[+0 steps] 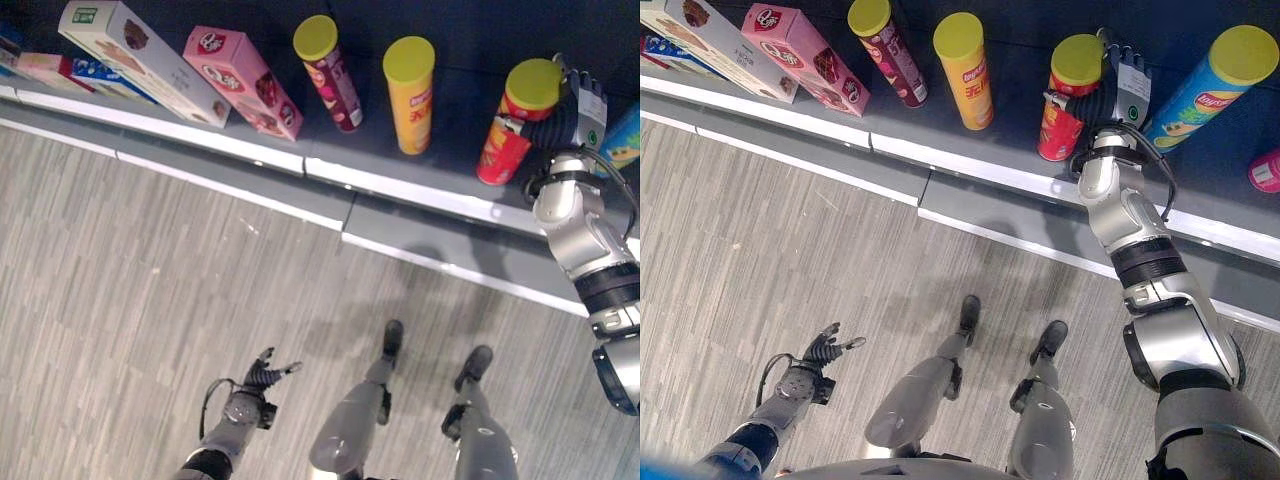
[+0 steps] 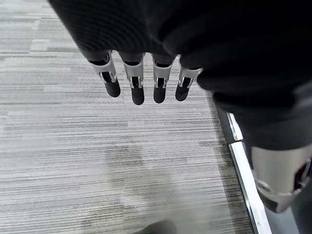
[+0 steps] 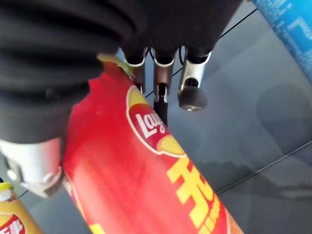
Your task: Put the goods on the table back onto the shelves and tidy them up.
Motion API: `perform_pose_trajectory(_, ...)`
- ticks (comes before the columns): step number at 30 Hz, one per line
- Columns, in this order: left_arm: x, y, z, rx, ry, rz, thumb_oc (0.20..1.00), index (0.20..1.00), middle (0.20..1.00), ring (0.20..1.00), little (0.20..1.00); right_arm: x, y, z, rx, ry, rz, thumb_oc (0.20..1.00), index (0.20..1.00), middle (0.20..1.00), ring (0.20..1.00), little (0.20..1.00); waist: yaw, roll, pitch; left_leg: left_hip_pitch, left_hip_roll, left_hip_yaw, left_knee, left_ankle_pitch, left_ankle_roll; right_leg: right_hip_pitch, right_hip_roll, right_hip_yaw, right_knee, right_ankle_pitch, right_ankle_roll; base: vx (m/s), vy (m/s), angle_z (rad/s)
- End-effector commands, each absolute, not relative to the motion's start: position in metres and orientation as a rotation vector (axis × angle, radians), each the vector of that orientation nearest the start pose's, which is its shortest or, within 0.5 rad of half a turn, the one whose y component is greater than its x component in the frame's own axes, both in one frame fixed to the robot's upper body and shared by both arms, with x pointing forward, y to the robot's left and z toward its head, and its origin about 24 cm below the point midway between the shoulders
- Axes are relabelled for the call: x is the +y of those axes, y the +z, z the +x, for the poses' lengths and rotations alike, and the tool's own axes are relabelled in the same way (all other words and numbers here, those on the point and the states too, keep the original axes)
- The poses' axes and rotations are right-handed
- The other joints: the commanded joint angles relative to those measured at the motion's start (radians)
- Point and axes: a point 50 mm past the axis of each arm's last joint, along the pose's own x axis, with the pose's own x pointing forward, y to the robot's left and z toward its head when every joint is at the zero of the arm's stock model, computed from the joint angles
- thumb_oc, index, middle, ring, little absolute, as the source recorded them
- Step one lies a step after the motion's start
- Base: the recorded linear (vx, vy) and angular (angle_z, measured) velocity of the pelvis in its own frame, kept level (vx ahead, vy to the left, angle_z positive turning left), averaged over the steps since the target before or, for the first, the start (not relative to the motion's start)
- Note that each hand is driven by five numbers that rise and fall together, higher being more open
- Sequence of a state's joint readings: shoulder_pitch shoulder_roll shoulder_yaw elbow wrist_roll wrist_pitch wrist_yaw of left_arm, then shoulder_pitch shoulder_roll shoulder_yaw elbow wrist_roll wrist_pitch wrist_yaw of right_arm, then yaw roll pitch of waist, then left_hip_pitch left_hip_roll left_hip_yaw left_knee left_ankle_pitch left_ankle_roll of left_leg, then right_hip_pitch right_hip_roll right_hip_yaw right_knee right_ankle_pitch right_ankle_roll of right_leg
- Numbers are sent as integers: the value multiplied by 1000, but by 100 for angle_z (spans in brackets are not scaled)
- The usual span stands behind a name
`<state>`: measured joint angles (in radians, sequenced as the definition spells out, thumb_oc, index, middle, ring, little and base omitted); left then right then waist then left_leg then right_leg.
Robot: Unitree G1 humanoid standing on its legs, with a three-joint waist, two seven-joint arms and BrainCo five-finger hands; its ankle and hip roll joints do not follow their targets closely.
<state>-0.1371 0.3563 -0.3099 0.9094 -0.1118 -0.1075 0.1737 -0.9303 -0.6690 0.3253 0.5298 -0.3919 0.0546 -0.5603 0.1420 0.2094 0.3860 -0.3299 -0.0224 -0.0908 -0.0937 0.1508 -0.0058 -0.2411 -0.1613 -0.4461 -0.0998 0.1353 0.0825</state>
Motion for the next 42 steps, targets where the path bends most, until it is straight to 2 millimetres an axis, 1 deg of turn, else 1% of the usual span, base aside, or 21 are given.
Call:
perform_pose_trajectory(1,242,-93,218,669,70,522,1000,1000,1000,1000,1000,-212,276,371,-733,-592,-1090,1000,1000,1000,1000,1000,12,-39,-31,-1,-9,31,6,-107,-61,86,-63,9,38,-155,63,0,0,0)
perform_pose_trajectory(8,241,-92,222,662,87,523,1000,1000,1000,1000,1000,-200,270,365,-787,-601,-1048,1000,1000,1000,1000,1000,2,-52,-35,7,-4,37,6,-112,-58,91,-60,14,35,-155,63,0,0,0)
perform_pose_trajectory(14,241,-90,225,661,105,524,1000,1000,1000,1000,1000,-182,253,358,-813,-525,-1017,1000,1000,1000,1000,1000,-11,-62,-39,10,0,41,6,-112,-57,96,-56,12,26,-147,62,-31,0,-1)
perform_pose_trajectory(15,242,-90,225,664,112,519,1000,1000,1000,1000,1000,-174,246,353,-829,-477,-1000,1000,1000,1000,1000,1000,-16,-70,-39,21,4,49,6,-117,-58,101,-55,18,29,-149,62,-45,8,-2)
perform_pose_trajectory(16,243,-91,223,672,115,515,1000,1000,1000,1000,1000,-170,244,349,-838,-450,-991,1000,1000,1000,1000,1000,-19,-74,-41,23,6,52,6,-118,-58,104,-54,19,27,-149,61,-41,8,0)
perform_pose_trajectory(18,246,-93,220,693,128,508,1000,1000,1000,1000,1000,-162,231,340,-830,-335,-970,1000,1000,1000,1000,1000,-32,-89,-50,36,12,61,6,-123,-58,114,-52,20,22,-148,59,-16,4,-6)
perform_pose_trajectory(20,249,-96,215,718,140,505,1000,1000,1000,1000,1000,-152,217,323,-826,-201,-894,1000,1000,1000,1000,1000,-53,-113,-61,53,19,71,6,-131,-57,130,-47,23,15,-143,60,-4,0,-10)
perform_pose_trajectory(21,249,-96,215,718,139,506,1000,1000,1000,1000,1000,-152,217,323,-825,-201,-894,1000,1000,1000,1000,1000,-54,-112,-63,51,18,68,6,-129,-56,130,-47,20,13,-141,60,1,9,-3)
perform_pose_trajectory(22,249,-98,213,730,141,504,1000,1000,1000,1000,1000,-149,211,315,-822,-144,-877,1000,1000,1000,1000,1000,-65,-123,-71,58,20,72,6,-134,-55,135,-46,20,13,-141,60,15,10,-6)
perform_pose_trajectory(23,253,-100,209,757,152,506,1000,1000,1000,1000,1000,-150,199,300,-802,-36,-872,1000,1000,1000,1000,1000,-91,-150,-86,82,27,86,6,-145,-54,151,-43,27,13,-142,61,30,9,-6)
perform_pose_trajectory(25,259,-103,202,784,166,508,1000,1000,1000,1000,1000,-159,186,283,-758,16,-868,1000,1000,1000,1000,1000,-111,-174,-103,108,33,102,6,-155,-53,168,-40,32,13,-145,64,31,1,-10)
perform_pose_trajectory(28,262,-108,191,818,176,498,1000,1000,1000,1000,1000,-171,154,262,-599,135,-751,1000,1000,1000,1000,1000,-138,-207,-131,149,42,128,6,-170,-53,193,-34,45,13,-149,68,22,11,-32)
perform_pose_trajectory(30,263,-112,186,843,179,493,1000,1000,1000,1000,1000,-181,129,254,-469,170,-742,1000,1000,1000,1000,1000,-153,-224,-151,176,49,146,6,-181,-53,210,-29,55,13,-153,69,27,4,-30)
perform_pose_trajectory(33,263,-116,177,864,195,473,1000,1000,1000,1000,1000,-203,102,246,-318,124,-797,1000,1000,1000,1000,1000,-171,-243,-178,210,56,172,6,-189,-51,225,-21,71,13,-154,71,11,-6,-30)
perform_pose_trajectory(34,261,-118,175,874,188,470,1000,1000,1000,1000,1000,-213,85,241,-222,110,-799,1000,1000,1000,1000,1000,-178,-251,-193,229,61,186,6,-194,-51,238,-19,78,13,-156,71,21,-17,-27)
perform_pose_trajectory(35,261,-118,175,874,188,470,1000,1000,1000,1000,1000,-213,85,241,-221,109,-799,1000,1000,1000,1000,1000,-176,-252,-192,231,61,187,6,-195,-51,239,-19,79,13,-157,71,24,-14,-30)
perform_pose_trajectory(37,259,-121,170,885,172,470,1000,1000,1000,1000,1000,-224,61,233,-96,118,-790,1000,1000,1000,1000,1000,-182,-258,-206,250,64,196,6,-200,-51,254,-17,85,13,-159,70,1,-9,-26)
perform_pose_trajectory(39,258,-122,166,889,150,467,1000,1000,1000,1000,1000,-236,18,220,135,140,-716,1000,1000,1000,1000,1000,-187,-264,-215,265,66,205,6,-205,-53,262,-14,92,13,-161,68,-26,-7,-9)
perform_pose_trajectory(40,258,-122,163,889,124,466,1000,1000,1000,1000,1000,-243,-15,203,318,181,-674,1000,1000,1000,1000,1000,-190,-268,-228,278,67,208,6,-210,-53,273,-12,95,13,-165,68,0,0,0)
perform_pose_trajectory(41,255,-125,159,903,86,460,1000,1000,1000,1000,1000,-252,-66,174,587,198,-607,1000,1000,1000,1000,1000,-188,-273,-237,292,70,212,6,-214,-53,284,-9,98,13,-169,67,0,0,0)
perform_pose_trajectory(42,254,-127,156,915,79,453,1000,1000,1000,1000,1000,-256,-83,162,686,191,-609,1000,1000,1000,1000,1000,-189,-274,-246,295,69,210,6,-215,-52,286,-10,98,13,-171,68,-4,-18,-7)
